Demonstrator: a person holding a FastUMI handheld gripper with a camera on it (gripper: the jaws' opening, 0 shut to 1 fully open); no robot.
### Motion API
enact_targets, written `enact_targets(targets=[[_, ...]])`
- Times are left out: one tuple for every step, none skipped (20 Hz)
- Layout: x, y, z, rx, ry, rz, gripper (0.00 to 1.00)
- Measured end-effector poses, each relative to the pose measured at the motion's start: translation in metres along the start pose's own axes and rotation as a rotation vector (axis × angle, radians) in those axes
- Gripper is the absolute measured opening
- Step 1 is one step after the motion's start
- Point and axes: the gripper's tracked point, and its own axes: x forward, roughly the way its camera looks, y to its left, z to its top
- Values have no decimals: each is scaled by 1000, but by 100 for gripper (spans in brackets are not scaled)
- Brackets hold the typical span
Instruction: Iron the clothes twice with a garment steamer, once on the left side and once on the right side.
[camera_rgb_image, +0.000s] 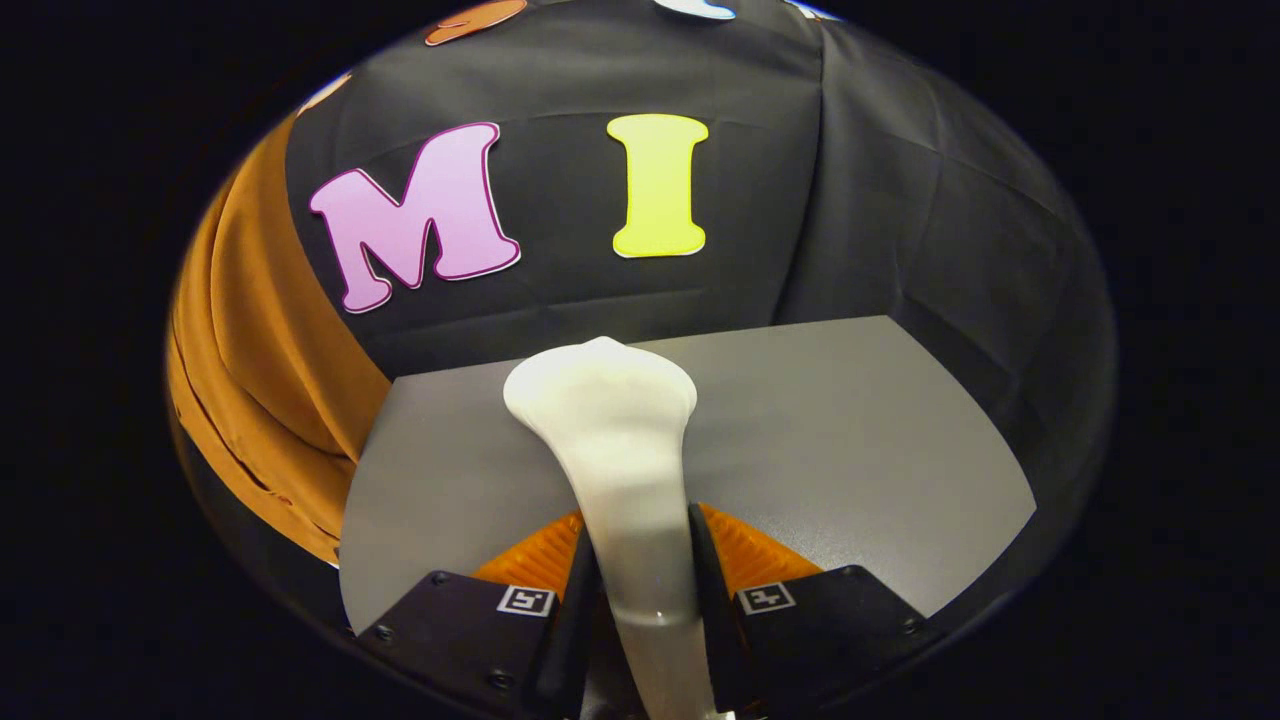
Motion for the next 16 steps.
enact_targets(targets=[[-4, -2, 4, 12, -12, -5, 49], [-8, -4, 8, 34, -27, -8, 46], [-13, -7, 12, 54, -43, -15, 45], [-20, -12, 15, 69, -62, -26, 45], [-28, -13, 19, 77, -87, -32, 45], [-38, -13, 24, 83, -112, -32, 45], [-51, -14, 27, 87, -137, -36, 45], [-61, -15, 29, 91, -159, -46, 45], [-72, -14, 30, 96, -177, -54, 45], [-83, -12, 30, 103, -192, -58, 45], [-94, -9, 30, 107, -208, -61, 45], [-105, -2, 29, 114, -219, -55, 45], [-115, 6, 27, 119, -229, -50, 45], [-125, 13, 26, 121, -240, -54, 45], [-134, 22, 25, 121, -256, -59, 45], [-145, 33, 26, 121, -273, -61, 45]])
